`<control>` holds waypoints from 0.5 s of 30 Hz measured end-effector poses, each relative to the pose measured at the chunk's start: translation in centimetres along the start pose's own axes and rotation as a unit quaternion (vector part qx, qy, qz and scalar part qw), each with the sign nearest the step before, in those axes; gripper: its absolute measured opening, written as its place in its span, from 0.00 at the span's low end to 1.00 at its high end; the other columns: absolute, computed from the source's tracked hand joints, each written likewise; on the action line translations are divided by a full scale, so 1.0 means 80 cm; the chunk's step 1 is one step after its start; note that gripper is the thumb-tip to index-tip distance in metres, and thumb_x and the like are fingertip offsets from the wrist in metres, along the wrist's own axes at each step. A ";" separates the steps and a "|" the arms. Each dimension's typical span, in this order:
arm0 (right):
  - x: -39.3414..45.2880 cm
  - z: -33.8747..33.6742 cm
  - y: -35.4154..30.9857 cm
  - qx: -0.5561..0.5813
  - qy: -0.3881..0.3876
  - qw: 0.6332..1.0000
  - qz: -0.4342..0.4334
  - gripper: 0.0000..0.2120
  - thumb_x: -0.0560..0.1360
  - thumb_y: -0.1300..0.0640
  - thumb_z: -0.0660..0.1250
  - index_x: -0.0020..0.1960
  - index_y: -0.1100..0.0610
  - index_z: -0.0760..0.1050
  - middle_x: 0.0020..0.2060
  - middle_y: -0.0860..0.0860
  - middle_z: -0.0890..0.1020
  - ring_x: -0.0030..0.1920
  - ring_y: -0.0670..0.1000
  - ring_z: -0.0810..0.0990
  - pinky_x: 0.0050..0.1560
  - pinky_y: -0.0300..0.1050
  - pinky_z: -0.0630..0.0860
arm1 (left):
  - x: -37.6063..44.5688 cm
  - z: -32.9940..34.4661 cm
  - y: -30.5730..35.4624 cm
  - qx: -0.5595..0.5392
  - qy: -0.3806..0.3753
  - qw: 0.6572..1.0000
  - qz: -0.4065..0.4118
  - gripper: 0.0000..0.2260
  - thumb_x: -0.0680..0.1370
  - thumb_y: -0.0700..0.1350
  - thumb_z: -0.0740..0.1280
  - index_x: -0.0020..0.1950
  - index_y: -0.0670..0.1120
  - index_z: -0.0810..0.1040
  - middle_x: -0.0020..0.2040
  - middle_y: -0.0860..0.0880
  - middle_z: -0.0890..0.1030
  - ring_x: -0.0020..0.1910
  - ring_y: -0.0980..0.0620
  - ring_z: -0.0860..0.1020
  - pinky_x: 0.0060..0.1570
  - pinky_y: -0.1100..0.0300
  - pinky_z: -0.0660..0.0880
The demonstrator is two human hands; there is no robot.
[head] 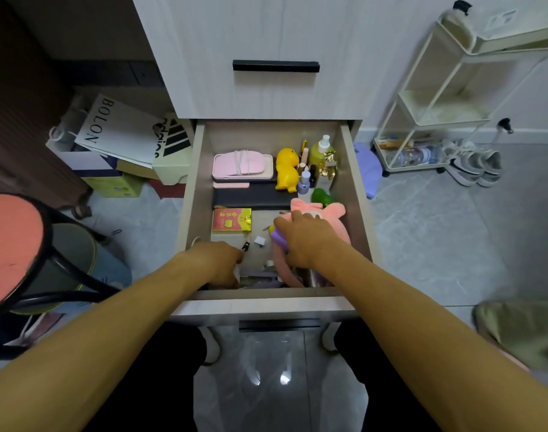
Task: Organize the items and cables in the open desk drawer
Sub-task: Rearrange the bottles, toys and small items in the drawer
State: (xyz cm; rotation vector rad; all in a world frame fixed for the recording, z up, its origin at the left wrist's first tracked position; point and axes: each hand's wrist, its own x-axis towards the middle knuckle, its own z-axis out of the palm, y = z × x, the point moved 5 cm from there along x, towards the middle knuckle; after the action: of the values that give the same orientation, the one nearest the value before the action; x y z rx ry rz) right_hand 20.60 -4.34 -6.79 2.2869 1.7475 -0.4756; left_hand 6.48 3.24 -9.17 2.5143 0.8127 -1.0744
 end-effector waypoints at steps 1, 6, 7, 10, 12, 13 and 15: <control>0.002 0.007 -0.003 -0.007 -0.011 1.000 0.000 0.28 0.73 0.52 0.68 0.69 0.52 0.62 0.64 0.58 0.70 0.61 0.60 0.72 0.55 0.54 0.73 | 0.004 0.002 0.000 -0.014 -0.014 1.000 -0.001 0.24 0.75 0.54 0.71 0.70 0.53 0.70 0.64 0.48 0.77 0.59 0.46 0.76 0.58 0.54 0.74; 0.009 0.024 -0.004 -0.088 0.057 0.994 -0.024 0.30 0.74 0.46 0.67 0.72 0.50 0.60 0.69 0.59 0.64 0.69 0.61 0.62 0.67 0.58 0.63 | 0.022 0.008 -0.013 -0.051 -0.077 0.996 -0.008 0.29 0.73 0.50 0.74 0.72 0.55 0.67 0.68 0.48 0.73 0.62 0.45 0.74 0.59 0.53 0.75; 0.009 0.025 -0.003 -0.091 0.067 0.993 -0.033 0.30 0.73 0.45 0.67 0.72 0.50 0.61 0.70 0.59 0.64 0.70 0.61 0.62 0.68 0.59 0.62 | 0.023 0.008 -0.014 -0.064 -0.086 0.994 -0.008 0.29 0.73 0.49 0.75 0.71 0.55 0.68 0.68 0.48 0.73 0.61 0.45 0.74 0.57 0.53 0.76; 0.010 0.028 0.002 -0.082 0.058 0.993 -0.053 0.31 0.73 0.43 0.66 0.72 0.49 0.61 0.71 0.58 0.63 0.71 0.61 0.60 0.70 0.59 0.60 | 0.023 -0.001 -0.014 -0.087 -0.064 0.994 0.017 0.23 0.73 0.45 0.74 0.67 0.54 0.72 0.65 0.49 0.74 0.58 0.47 0.74 0.55 0.54 0.75; 0.008 0.028 0.009 -0.055 0.047 0.996 -0.056 0.31 0.73 0.43 0.66 0.72 0.49 0.61 0.71 0.57 0.63 0.71 0.60 0.61 0.70 0.58 0.59 | 0.022 -0.009 -0.016 -0.111 -0.007 0.993 0.042 0.22 0.74 0.45 0.74 0.66 0.52 0.73 0.64 0.49 0.75 0.59 0.47 0.74 0.57 0.55 0.74; 0.007 0.027 0.012 -0.037 0.052 0.996 -0.055 0.30 0.73 0.42 0.66 0.72 0.49 0.63 0.71 0.57 0.64 0.70 0.60 0.61 0.70 0.58 0.59 | 0.021 -0.014 -0.019 -0.139 0.029 0.989 0.050 0.21 0.74 0.45 0.74 0.66 0.52 0.74 0.64 0.49 0.76 0.59 0.47 0.75 0.57 0.55 0.74; 0.006 0.019 0.019 0.000 0.075 0.996 -0.053 0.29 0.74 0.41 0.64 0.72 0.50 0.64 0.71 0.56 0.64 0.70 0.59 0.62 0.70 0.57 0.59 | 0.017 -0.026 -0.025 -0.207 0.107 0.971 0.057 0.20 0.74 0.43 0.74 0.64 0.50 0.75 0.62 0.48 0.77 0.58 0.47 0.75 0.55 0.57 0.74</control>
State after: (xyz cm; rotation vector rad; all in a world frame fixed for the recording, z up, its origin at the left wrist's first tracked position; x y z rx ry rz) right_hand 22.05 -4.85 -8.40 2.2920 1.9468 -0.3306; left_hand 7.23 6.30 -8.87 2.3037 0.8364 -0.5323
